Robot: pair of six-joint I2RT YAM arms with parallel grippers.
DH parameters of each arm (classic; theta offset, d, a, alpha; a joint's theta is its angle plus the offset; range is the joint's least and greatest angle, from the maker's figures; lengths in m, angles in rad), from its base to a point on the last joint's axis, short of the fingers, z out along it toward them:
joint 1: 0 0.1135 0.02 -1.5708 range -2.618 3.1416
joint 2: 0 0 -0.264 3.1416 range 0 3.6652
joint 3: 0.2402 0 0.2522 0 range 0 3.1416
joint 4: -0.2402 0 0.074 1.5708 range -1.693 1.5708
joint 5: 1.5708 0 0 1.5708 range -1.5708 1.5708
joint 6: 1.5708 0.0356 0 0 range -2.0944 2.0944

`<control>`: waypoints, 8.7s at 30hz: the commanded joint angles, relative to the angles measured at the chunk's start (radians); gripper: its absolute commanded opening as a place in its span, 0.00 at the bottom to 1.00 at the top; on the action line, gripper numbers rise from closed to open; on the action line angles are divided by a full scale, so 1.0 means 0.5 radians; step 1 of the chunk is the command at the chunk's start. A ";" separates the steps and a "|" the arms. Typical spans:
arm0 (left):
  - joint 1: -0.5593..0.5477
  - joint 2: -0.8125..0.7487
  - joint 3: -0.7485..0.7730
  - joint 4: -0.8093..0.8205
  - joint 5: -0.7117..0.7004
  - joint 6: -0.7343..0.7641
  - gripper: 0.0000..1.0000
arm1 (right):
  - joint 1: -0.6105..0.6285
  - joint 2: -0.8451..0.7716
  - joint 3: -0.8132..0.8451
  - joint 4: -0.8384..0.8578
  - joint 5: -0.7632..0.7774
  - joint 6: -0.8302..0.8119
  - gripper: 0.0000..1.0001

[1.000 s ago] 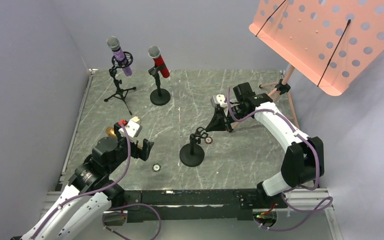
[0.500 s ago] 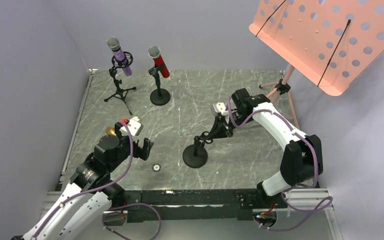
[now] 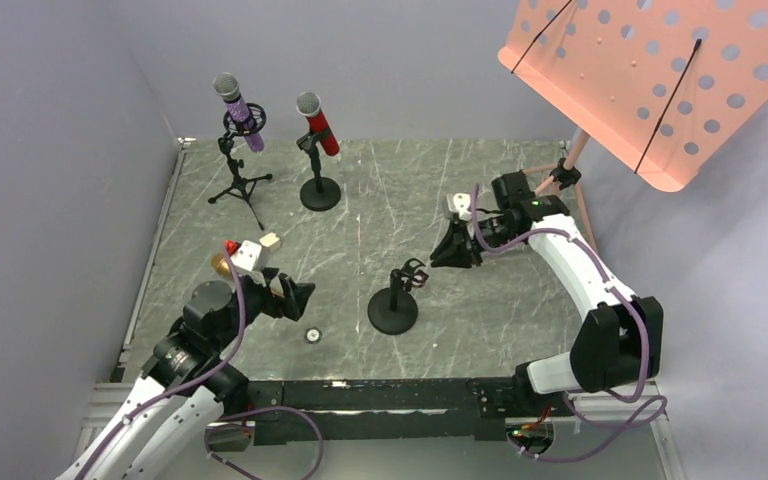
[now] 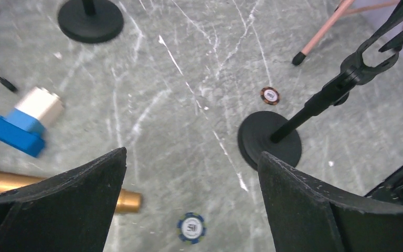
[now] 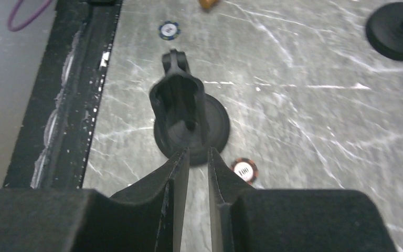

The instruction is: Attach the microphones to the stand

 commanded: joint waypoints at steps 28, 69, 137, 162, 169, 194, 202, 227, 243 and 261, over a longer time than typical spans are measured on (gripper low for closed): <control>0.878 1.518 0.383 -0.511 -0.670 -1.696 0.99 | -0.294 -0.273 -0.089 0.170 -0.101 0.097 0.40; 1.256 0.646 0.062 0.294 0.272 -0.438 0.00 | -0.329 -0.184 -0.038 -0.231 -0.169 -0.332 0.45; -0.509 2.055 0.418 3.527 0.596 -0.477 0.00 | 0.137 0.134 0.042 -0.099 -0.108 -0.176 0.40; -0.683 2.235 -0.023 4.099 0.135 -0.444 0.00 | 0.137 0.155 0.038 -0.118 -0.113 -0.189 0.41; -0.702 2.249 -0.075 4.100 0.188 -0.423 0.00 | 0.136 0.152 0.038 -0.118 -0.113 -0.186 0.42; -0.718 2.381 -0.227 4.100 0.262 -0.362 0.00 | 0.120 0.204 -0.007 -0.145 0.076 -0.286 0.43; -0.737 2.458 -0.264 4.100 0.262 -0.322 0.00 | 0.037 0.188 -0.010 -0.194 0.132 -0.358 0.45; -0.739 2.475 -0.374 4.098 0.071 -0.368 0.56 | -0.067 0.159 -0.008 -0.257 0.068 -0.417 0.48; -0.737 1.911 -0.591 3.833 0.097 -0.116 0.99 | -0.089 0.174 -0.013 -0.298 0.048 -0.484 0.49; -0.731 0.870 -0.810 2.257 0.258 0.510 0.99 | -0.092 0.230 -0.091 -0.737 -0.070 -1.268 0.77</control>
